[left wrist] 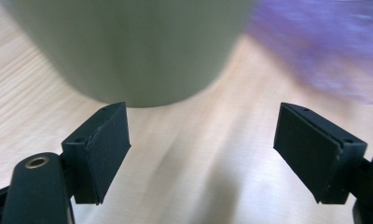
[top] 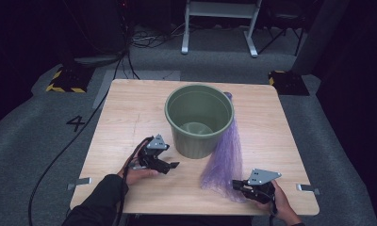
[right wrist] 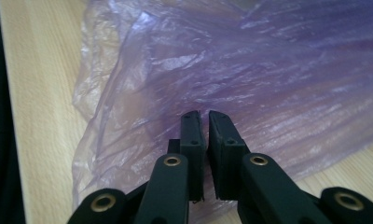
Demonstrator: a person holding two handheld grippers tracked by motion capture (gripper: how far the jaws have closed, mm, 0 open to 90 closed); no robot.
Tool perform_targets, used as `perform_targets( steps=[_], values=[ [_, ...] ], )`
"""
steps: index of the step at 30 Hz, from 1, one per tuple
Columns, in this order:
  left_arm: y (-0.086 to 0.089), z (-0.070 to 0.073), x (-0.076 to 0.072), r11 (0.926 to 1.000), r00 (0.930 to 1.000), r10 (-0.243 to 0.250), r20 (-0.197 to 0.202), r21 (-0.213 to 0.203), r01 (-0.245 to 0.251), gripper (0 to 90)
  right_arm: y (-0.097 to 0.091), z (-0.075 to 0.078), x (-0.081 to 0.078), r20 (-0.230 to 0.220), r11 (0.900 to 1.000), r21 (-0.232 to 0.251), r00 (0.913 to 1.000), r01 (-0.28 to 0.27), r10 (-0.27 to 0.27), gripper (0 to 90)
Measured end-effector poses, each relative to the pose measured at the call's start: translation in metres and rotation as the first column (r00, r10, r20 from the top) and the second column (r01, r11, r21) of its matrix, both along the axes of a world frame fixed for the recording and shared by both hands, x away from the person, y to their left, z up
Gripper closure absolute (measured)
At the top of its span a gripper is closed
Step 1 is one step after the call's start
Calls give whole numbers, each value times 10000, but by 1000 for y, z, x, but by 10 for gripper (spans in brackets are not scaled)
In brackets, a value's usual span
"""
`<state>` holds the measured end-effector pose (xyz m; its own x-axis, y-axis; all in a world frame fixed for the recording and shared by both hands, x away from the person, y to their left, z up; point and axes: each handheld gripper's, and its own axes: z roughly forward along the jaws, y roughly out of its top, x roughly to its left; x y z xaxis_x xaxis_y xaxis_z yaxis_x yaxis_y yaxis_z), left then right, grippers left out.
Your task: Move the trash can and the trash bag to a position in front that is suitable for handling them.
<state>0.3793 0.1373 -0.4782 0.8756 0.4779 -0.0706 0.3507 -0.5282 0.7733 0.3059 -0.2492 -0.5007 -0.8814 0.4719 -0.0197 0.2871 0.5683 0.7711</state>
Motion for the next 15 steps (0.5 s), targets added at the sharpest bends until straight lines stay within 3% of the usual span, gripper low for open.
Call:
perform_targets(
  steps=[3, 6, 15],
  values=[
    [-12, 2, -19, 9980, 9977, -623, 277, 126, 619, 174, 9, 1, -1, -6, 9998, 21, 9999, -173, 173, 863],
    [-27, 5, -31, 9934, 9931, -1144, 271, 40, 1143, 174, 20, 0, -1, 14, 9996, -112, 9997, -245, 246, 864],
    [-52, 0, -39, 9899, 9903, -1392, 33, -271, 1393, 174, 44, -2, -1, 113, 9987, -33, 9986, -513, 513, 851]
  ],
)
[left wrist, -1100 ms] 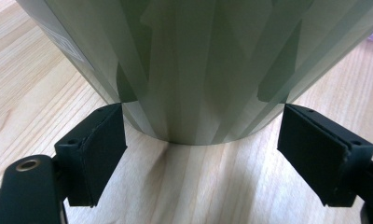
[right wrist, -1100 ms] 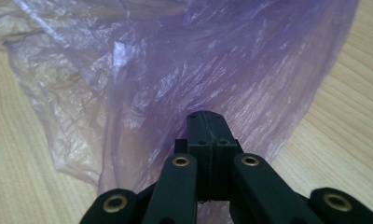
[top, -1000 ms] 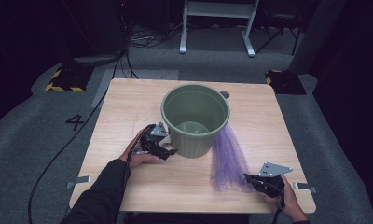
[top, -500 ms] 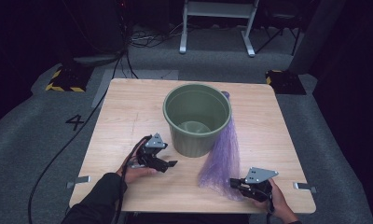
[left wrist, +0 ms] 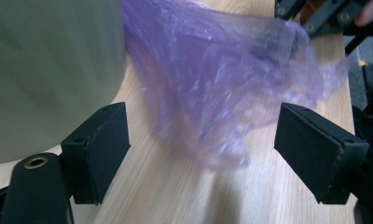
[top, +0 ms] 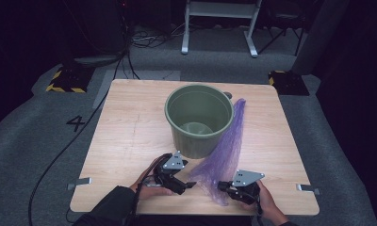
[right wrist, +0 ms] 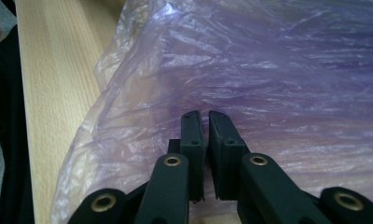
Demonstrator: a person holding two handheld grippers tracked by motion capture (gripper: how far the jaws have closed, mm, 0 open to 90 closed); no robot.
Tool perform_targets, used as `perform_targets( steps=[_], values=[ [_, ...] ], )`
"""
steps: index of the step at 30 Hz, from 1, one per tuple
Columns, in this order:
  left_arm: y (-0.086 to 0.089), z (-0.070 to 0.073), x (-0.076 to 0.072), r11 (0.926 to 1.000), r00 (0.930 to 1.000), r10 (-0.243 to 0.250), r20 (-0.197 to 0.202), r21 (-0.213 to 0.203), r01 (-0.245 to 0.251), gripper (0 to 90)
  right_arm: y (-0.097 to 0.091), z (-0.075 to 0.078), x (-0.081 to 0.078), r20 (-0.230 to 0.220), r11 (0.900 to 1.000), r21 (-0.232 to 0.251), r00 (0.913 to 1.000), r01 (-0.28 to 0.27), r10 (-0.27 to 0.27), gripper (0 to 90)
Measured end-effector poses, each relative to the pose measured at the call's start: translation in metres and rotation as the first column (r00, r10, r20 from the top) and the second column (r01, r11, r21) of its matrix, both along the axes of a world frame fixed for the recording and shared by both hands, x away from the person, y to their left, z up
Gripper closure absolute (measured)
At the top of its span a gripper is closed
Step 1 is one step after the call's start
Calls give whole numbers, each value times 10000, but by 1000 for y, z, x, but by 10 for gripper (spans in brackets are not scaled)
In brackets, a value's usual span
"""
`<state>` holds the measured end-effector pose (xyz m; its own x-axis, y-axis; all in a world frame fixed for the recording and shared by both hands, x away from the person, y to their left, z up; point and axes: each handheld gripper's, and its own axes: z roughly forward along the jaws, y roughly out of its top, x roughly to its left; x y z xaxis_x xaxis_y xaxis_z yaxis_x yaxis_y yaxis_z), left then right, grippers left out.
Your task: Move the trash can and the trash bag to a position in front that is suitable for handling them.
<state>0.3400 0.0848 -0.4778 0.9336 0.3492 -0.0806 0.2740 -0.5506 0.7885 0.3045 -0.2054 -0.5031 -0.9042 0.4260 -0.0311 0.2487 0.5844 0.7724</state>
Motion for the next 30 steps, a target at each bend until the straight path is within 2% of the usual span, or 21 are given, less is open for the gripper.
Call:
perform_targets(
  steps=[2, 4, 5, 8, 9, 11, 13, 16, 17, 18, 20, 22, 25, 28, 30],
  values=[
    [-4, -2, 0, 9999, 9999, -17, 166, 148, 15, 174, 4, 0, -1, -27, 10000, 22, 10000, -64, 64, 847],
    [-7, -4, 1, 9999, 10000, -67, 20, 98, 67, 177, 9, 0, -2, -35, 9999, 0, 9999, -101, 101, 826],
    [-9, -6, 2, 9997, 9999, -112, 89, 202, 110, 183, 10, 0, -1, -40, 10000, -21, 9999, -94, 94, 803],
    [-11, -11, 5, 9993, 9996, -291, 43, 215, 290, 327, 15, 0, -1, -6, 10000, -44, 10000, -53, 53, 712],
    [-11, -12, 6, 9989, 9995, -286, 106, 362, 282, 376, 15, 0, -1, -42, 10000, -31, 10000, 3, -3, 695],
    [-10, -14, 8, 9979, 9993, -262, 270, 600, 245, 489, 14, 1, -1, -126, 9999, -55, 9999, 92, -92, 595],
    [-8, -16, 9, 9975, 9994, -230, 258, 668, 213, 600, 13, 1, 0, -191, 9999, -28, 9997, 145, -145, 553],
    [-2, -18, 11, 9956, 9984, -354, 431, 883, 315, 712, 10, 2, -1, -130, 9993, -80, 9992, 365, -366, 458],
    [0, -18, 11, 9954, 9983, -383, 433, 894, 344, 765, 6, 3, -1, -213, 9994, 8, 9991, 360, -359, 404],
    [3, -17, 12, 9942, 9977, -369, 560, 1026, 310, 765, 6, 3, -1, -213, 9994, 8, 9991, 360, -359, 404],
    [8, -18, 13, 9953, 9982, -278, 530, 942, 227, 810, 3, 5, -3, -126, 9983, -64, 9983, 574, -575, 347],
    [14, -17, 14, 9942, 9979, -216, 613, 1067, 150, 816, -1, 7, -4, -134, 9975, -25, 9974, 706, -706, 305],
    [28, -16, 17, 9958, 9983, -27, 575, 911, -25, 815, -9, 12, -4, 16, 9942, 157, 9943, 1067, -1067, 278],
    [43, -14, 20, 9968, 9986, 56, 528, 795, -98, 816, -21, 18, 1, 266, 9845, 316, 9845, 1725, -1733, 257],
    [51, -14, 21, 9959, 9981, 160, 594, 876, -211, 816, -31, 23, 7, 457, 9727, 483, 9723, 2272, -2293, 246]
  ],
)
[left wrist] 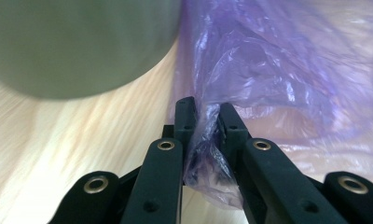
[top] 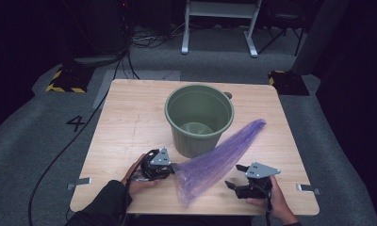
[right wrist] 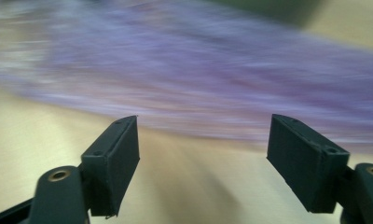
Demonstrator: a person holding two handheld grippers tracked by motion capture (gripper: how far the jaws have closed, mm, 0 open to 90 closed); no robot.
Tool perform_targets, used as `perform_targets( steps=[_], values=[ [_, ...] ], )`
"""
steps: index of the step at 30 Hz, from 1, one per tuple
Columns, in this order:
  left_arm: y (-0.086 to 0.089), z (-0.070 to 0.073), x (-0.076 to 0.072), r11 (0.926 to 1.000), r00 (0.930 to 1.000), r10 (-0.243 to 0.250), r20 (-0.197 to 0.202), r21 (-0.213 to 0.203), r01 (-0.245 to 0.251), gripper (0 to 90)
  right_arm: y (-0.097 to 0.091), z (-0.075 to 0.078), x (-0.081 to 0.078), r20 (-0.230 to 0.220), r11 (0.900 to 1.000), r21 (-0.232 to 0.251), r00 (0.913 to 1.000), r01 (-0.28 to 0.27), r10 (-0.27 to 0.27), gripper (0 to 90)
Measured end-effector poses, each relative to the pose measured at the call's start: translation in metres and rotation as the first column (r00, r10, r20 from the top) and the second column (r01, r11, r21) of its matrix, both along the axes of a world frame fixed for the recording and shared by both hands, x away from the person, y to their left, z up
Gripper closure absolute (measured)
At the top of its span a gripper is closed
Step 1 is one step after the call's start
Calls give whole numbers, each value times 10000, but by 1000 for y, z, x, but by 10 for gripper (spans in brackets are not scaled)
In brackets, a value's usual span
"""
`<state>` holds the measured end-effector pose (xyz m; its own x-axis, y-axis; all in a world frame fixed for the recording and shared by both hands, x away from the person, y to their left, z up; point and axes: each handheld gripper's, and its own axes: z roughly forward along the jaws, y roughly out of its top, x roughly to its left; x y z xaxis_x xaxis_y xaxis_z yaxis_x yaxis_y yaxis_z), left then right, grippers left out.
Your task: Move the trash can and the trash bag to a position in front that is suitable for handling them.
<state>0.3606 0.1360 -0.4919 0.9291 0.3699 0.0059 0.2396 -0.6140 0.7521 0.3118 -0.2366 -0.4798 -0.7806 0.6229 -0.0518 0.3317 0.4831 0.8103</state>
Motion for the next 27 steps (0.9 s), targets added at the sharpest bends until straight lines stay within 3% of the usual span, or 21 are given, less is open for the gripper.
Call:
perform_targets(
  steps=[3, 5, 7, 8, 9, 10, 12, 15, 18, 20, 27],
  values=[
    [12, -2, 2, 9997, 9997, 232, -84, 71, -231, 813, -17, 11, 12, 323, 9942, 392, 9943, 1002, -1014, 240],
    [19, -4, 3, 9995, 9994, 298, -156, 58, -297, 813, -27, 18, 24, 620, 9833, 422, 9818, 1772, -1796, 234],
    [24, -4, 3, 9988, 9989, 448, -158, 181, -445, 811, -34, 21, 35, 399, 9732, 646, 9739, 2206, -2234, 234],
    [26, -4, 3, 9989, 9989, 442, -168, 147, -439, 811, -36, 22, 44, 307, 9614, 573, 9620, 2692, -2712, 234],
    [28, -4, 2, 9986, 9985, 525, -179, 100, -523, 811, -37, 21, 49, 261, 9559, 655, 9572, 2862, -2883, 237],
    [30, -4, 2, 9981, 9980, 605, -166, 100, -604, 802, -38, 20, 56, 63, 9508, 809, 9537, 2992, -3007, 238],
    [35, -5, 3, 9979, 9977, 644, -225, 65, -642, 787, -34, 16, 66, -120, 9450, 479, 9462, 3236, -3234, 260],
    [38, -6, 3, 9975, 9970, 713, -313, 41, -712, 764, -26, 8, 75, -225, 9474, 143, 9473, 3198, -3195, 353],
    [40, -6, 2, 9958, 9955, 912, -269, 35, -912, 674, -22, 1, 81, -432, 9495, 30, 9487, 3136, -3132, 458],
    [44, -4, 1, 9951, 9949, 974, -252, -151, -978, 612, -21, -2, 84, -337, 9473, -232, 9468, 3194, -3201, 500],
    [60, 0, -4, 9891, 9889, 1452, -309, -212, -1459, 425, -25, -13, 88, -386, 9358, -398, 9353, 3503, -3518, 676]
  ],
)
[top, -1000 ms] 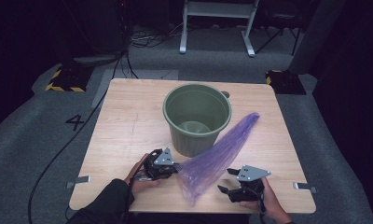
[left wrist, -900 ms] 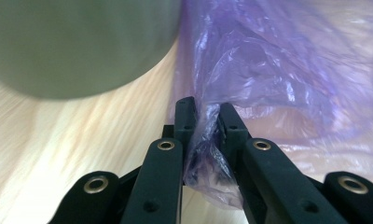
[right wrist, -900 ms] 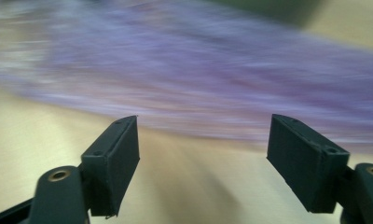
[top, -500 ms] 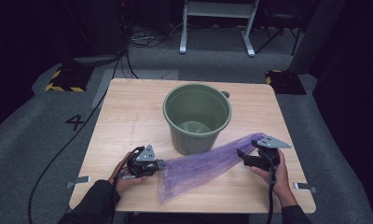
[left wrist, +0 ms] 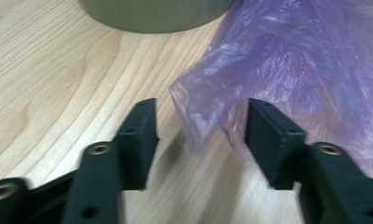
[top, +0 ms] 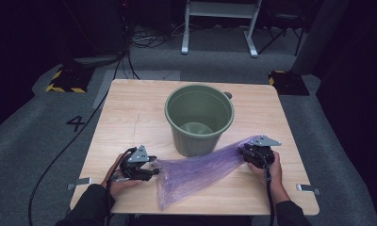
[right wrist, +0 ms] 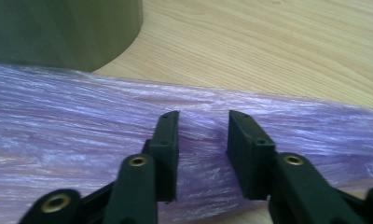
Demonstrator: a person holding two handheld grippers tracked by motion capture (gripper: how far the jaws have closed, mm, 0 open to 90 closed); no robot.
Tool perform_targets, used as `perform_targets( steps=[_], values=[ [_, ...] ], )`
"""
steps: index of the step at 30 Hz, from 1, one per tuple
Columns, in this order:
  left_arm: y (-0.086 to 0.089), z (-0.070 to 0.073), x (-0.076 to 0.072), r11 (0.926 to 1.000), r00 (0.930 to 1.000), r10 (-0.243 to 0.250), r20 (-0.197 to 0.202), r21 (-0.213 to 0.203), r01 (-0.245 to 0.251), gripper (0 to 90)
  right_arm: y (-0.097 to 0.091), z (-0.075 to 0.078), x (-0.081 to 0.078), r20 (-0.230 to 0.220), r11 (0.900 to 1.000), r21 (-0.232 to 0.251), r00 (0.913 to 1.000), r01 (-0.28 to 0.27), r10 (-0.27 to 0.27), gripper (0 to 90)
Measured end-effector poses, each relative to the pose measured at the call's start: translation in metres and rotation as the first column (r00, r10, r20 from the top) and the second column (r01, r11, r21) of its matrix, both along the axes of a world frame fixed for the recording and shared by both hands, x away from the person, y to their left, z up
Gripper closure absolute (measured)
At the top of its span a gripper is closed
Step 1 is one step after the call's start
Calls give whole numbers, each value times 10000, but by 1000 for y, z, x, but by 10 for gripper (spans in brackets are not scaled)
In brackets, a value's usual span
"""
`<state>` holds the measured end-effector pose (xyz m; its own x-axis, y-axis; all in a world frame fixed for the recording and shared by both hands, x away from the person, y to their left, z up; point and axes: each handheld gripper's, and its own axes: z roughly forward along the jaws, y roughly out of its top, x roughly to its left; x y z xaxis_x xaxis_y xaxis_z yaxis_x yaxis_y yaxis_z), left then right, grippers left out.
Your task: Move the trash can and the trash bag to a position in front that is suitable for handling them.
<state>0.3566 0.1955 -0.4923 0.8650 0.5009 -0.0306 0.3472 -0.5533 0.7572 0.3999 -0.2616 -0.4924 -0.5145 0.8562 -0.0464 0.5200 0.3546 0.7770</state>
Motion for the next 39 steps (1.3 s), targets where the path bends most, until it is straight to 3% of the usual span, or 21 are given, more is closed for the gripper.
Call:
perform_targets(
  steps=[3, 6, 9, 12, 18, 23, 27, 29, 37, 39],
  values=[
    [9, 3, -3, 9998, 9998, 207, 28, 58, -207, 304, -2, -1, 0, 67, 9999, -48, 9999, 111, -111, 725],
    [23, 6, -7, 9988, 9989, 472, -14, -141, -473, 212, -4, -2, 0, 126, 9998, -76, 9997, 187, -186, 747],
    [36, 4, -11, 9962, 9961, 872, 161, 13, -873, 188, -6, -2, 0, 207, 9992, -239, 9993, 308, -303, 741],
    [46, -2, -11, 9902, 9909, 1338, 120, 387, -1342, 178, -8, 0, 0, 383, 9993, -176, 9988, 319, -312, 613],
    [59, -11, -10, 9827, 9832, 1796, -331, 512, -1778, 162, -10, 9, -5, 727, 9970, 309, 9947, 711, -732, 315],
    [61, -12, -9, 9818, 9823, 1851, -294, 478, -1836, 156, -6, 12, -10, 662, 9978, 450, 9965, 486, -515, 238],
    [58, -12, -8, 9813, 9833, 1813, -160, 695, -1798, 142, -1, 9, -7, 306, 9975, 550, 9985, 436, -453, 234],
    [57, -12, -7, 9811, 9830, 1826, -190, 693, -1809, 135, 1, 5, -5, 158, 9984, 338, 9988, 461, -466, 249],
    [51, -12, -3, 9789, 9809, 1935, -184, 707, -1918, 125, 2, -5, 1, -273, 9977, -99, 9974, 670, -672, 535],
    [50, -12, -3, 9788, 9809, 1939, -164, 699, -1924, 131, 1, -7, 3, -439, 9983, 82, 9974, 569, -565, 584]
  ],
)
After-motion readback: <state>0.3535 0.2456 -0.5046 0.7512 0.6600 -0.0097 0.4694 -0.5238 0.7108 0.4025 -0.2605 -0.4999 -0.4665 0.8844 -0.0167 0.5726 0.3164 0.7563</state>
